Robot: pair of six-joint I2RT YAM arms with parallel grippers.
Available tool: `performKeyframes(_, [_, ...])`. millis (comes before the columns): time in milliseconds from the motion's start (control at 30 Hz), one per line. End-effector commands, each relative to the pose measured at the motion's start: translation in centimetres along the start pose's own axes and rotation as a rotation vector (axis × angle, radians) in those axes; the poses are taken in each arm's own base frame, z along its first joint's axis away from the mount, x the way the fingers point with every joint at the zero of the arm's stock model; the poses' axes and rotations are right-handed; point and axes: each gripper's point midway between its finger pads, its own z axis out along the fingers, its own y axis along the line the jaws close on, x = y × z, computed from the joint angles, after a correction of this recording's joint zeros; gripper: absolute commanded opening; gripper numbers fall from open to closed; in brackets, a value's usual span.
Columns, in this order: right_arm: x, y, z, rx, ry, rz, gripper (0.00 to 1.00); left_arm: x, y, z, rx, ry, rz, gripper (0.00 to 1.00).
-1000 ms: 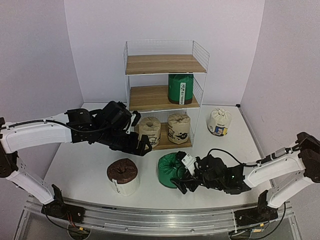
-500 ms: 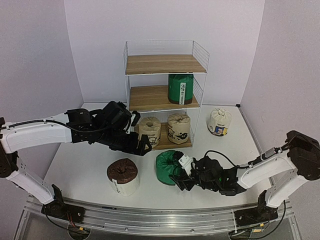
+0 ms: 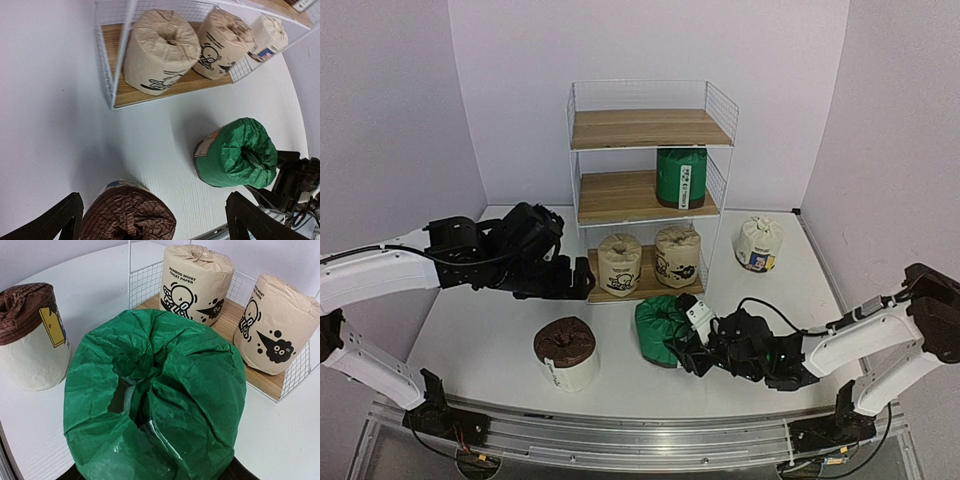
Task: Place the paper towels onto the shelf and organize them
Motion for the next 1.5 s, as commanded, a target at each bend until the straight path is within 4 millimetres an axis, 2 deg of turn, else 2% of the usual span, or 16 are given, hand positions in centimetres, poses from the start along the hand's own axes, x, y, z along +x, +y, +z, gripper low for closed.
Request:
performKeyframes(0, [-7.3, 0.7, -1.9, -0.053, -0.19, 0.115, 0.52, -0.6, 5.9, -1.4, -0.24, -0.084, -0.147, 1.0])
performKeyframes(167, [-11.9, 0.5, -4.3, -0.08, -0.262, 0.139, 0.46, -0.6, 10.5, -2.0, -0.38, -0.111, -0.262, 1.0])
performKeyframes(400, [-17.6, 1.2, -7.1, -0.147, -0.333, 0.14, 0.37, -1.0, 12.9, -1.7, -0.402, -0.146, -0.329, 1.0])
performKeyframes(500, [-18.1, 1.4, -6.7, -0.141, -0.287, 0.124, 0.27, -1.1, 13.4, -2.0, -0.412, -0.158, -0.336, 1.0])
performKeyframes(567, [-18.1, 1.4, -6.2, -0.129, -0.268, 0.122, 0.16, -1.1, 13.5, -2.0, -0.413, -0.164, -0.337, 1.0])
performKeyframes(667, [-19.4, 1.4, -6.0, -0.115, -0.285, 0.108, 0.02, -1.1, 13.6, -2.2, -0.402, -0.171, -0.345, 1.0])
performKeyframes(700, [-20.2, 1.4, -6.2, -0.109, -0.302, 0.105, 0.0, -1.2, 13.6, -2.4, -0.394, -0.178, -0.351, 1.0])
performKeyframes(800, [-22.7, 1.1, -7.0, -0.098, -0.376, 0.087, 0.0, -1.3, 13.5, -2.5, -0.369, -0.196, -0.368, 1.0])
performKeyframes(967, [-28.0, 0.7, -9.2, -0.072, -0.6, 0.051, 0.0, -1.6, 12.9, -2.4, -0.319, -0.214, -0.369, 1.0])
performKeyframes(1033, [-29.3, 0.5, -9.3, -0.039, -0.653, 0.033, 0.0, -1.8, 12.6, -2.3, -0.303, -0.214, -0.368, 1.0])
performKeyframes(1233, [-34.0, 0.1, -10.5, 0.041, -0.864, 0.007, 0.0, -2.3, 9.5, -1.1, -0.157, -0.186, -0.322, 1.0])
performKeyframes(1333, [-35.4, 0.2, -10.4, 0.08, -0.937, -0.027, 0.0, -3.0, 7.8, -0.9, -0.066, -0.192, -0.29, 1.0])
performKeyframes(1467, [-36.7, -0.3, -9.8, 0.127, -0.999, -0.037, 0.0, -3.6, 7.5, -1.4, -0.051, -0.215, -0.284, 1.0])
